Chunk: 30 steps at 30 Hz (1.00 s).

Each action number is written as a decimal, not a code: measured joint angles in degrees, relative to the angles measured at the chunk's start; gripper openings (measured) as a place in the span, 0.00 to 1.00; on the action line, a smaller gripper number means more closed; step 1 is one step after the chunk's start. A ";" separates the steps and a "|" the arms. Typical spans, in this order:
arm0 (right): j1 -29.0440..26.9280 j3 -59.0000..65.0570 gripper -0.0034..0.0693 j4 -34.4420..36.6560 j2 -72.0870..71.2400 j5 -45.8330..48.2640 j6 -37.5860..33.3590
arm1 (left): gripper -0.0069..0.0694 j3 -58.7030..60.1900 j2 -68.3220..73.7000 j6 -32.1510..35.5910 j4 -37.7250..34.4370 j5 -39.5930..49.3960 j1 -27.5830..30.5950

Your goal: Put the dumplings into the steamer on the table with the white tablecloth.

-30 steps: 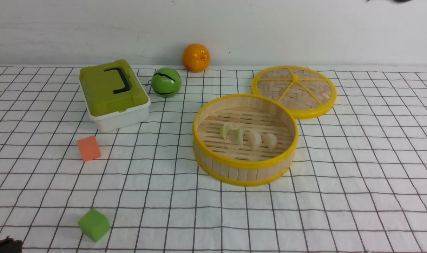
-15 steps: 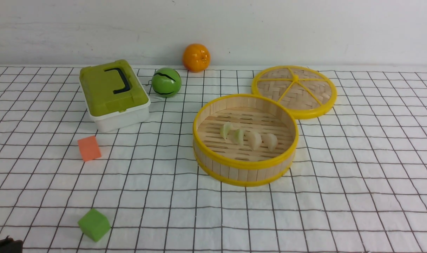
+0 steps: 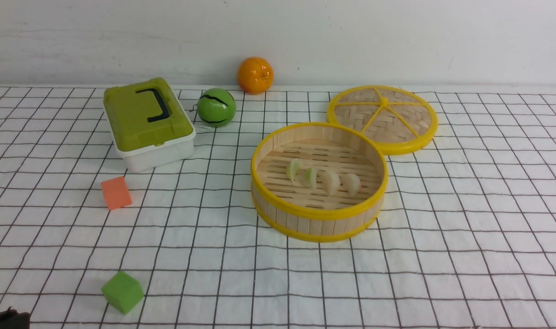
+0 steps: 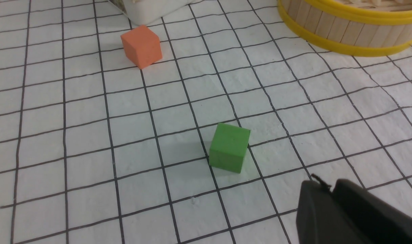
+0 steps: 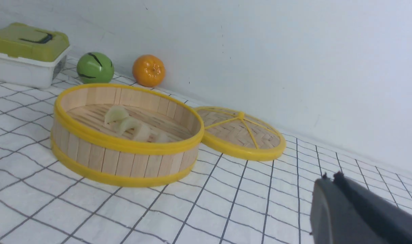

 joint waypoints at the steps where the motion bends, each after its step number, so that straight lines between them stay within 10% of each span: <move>1: 0.00 0.09 0.04 0.19 -0.60 0.97 0.00 | 0.17 0.00 0.00 0.00 0.00 0.00 0.00; 30: -8.50 -0.34 0.07 3.99 -4.68 25.58 7.19 | 0.21 0.00 0.00 0.00 0.00 0.62 0.00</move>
